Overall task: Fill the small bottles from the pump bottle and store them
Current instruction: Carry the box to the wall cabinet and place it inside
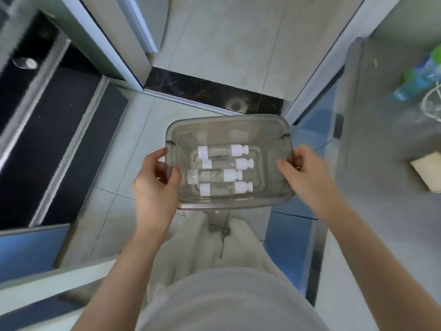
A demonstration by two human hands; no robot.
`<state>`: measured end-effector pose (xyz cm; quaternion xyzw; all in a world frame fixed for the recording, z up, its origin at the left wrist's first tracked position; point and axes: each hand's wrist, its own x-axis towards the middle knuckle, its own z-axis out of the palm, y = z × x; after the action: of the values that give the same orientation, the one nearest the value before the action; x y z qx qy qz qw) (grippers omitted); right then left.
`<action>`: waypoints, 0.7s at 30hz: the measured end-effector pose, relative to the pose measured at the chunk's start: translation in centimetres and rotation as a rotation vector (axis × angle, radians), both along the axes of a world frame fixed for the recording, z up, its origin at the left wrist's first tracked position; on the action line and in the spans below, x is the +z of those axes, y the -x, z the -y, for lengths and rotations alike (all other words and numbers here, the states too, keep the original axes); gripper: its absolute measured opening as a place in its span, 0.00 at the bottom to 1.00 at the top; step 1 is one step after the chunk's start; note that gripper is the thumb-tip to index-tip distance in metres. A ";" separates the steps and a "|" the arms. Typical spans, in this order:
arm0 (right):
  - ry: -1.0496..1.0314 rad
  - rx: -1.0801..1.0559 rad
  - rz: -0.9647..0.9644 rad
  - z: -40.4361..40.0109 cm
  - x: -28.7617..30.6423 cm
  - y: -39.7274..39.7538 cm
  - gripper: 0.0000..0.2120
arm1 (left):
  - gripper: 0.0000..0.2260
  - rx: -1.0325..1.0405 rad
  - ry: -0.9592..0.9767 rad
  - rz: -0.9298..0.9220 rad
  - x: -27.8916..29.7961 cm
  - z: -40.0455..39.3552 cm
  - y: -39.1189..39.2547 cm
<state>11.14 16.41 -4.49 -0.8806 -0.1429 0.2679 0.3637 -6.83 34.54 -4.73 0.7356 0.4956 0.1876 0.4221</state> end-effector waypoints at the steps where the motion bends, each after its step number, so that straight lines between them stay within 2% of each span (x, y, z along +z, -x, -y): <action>1: 0.001 0.048 0.007 -2.4 -0.1 0.1 0.08 | 0.15 0.051 -0.009 0.009 0.0 -1.7 0.8; 11: -0.041 0.296 0.079 -23.7 1.0 3.1 0.14 | 0.13 0.290 -0.081 0.013 1.6 -17.5 7.1; 21: -0.083 0.463 0.020 -41.8 1.4 2.9 0.12 | 0.13 0.488 -0.095 0.025 1.9 -30.5 8.8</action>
<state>8.28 58.19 -3.05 -0.8111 -0.3557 0.3296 0.3271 -15.67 65.08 -2.79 0.6107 0.6441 0.3160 0.3353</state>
